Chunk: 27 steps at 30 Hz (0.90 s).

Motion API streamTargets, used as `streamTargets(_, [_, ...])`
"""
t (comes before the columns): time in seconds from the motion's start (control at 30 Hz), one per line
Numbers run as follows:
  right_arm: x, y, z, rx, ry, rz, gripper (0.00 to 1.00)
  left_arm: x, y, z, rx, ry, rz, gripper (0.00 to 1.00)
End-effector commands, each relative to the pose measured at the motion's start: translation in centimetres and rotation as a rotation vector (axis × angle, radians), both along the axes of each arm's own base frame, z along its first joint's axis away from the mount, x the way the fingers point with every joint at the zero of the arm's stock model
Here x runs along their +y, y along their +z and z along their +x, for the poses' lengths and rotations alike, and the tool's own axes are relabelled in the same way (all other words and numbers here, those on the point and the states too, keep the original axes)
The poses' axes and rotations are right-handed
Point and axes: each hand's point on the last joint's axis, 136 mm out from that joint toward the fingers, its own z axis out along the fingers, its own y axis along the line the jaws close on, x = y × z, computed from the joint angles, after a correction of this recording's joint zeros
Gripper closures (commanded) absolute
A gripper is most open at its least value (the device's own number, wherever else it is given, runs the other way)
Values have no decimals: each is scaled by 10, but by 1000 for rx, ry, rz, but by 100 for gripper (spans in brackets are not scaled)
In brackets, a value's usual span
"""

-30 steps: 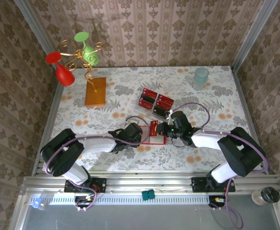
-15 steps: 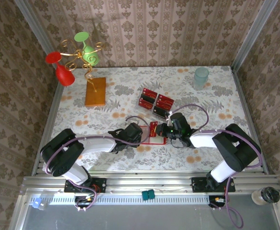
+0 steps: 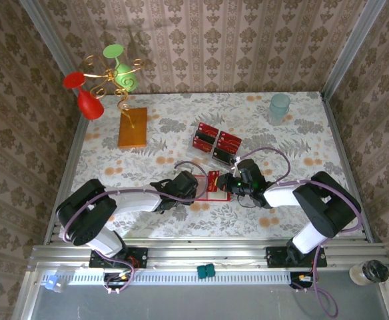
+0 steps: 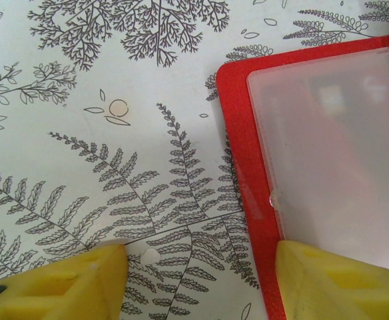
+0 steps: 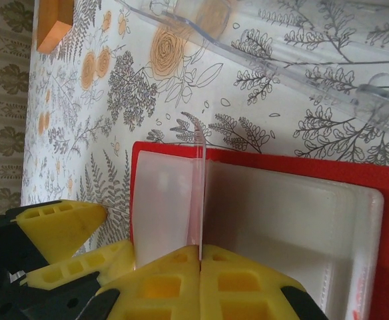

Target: Put the credit cards into the card holder

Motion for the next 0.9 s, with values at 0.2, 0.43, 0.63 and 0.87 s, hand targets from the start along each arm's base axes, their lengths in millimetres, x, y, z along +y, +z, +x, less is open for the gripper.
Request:
streamTargets(0.2, [3, -11, -9, 33, 15, 7, 100, 7, -11, -8, 32, 11, 35, 39])
streamTargets(0.43, [-1, -15, -16, 48, 14, -2, 100, 7, -10, -8, 31, 10, 34, 39])
streamTargets(0.63, [-2, -20, -23, 66, 28, -6, 100, 7, -10, -8, 29, 11, 34, 39])
streamTargets(0.87, [0, -24, -27, 84, 45, -8, 100, 6, -10, -8, 29, 11, 33, 39])
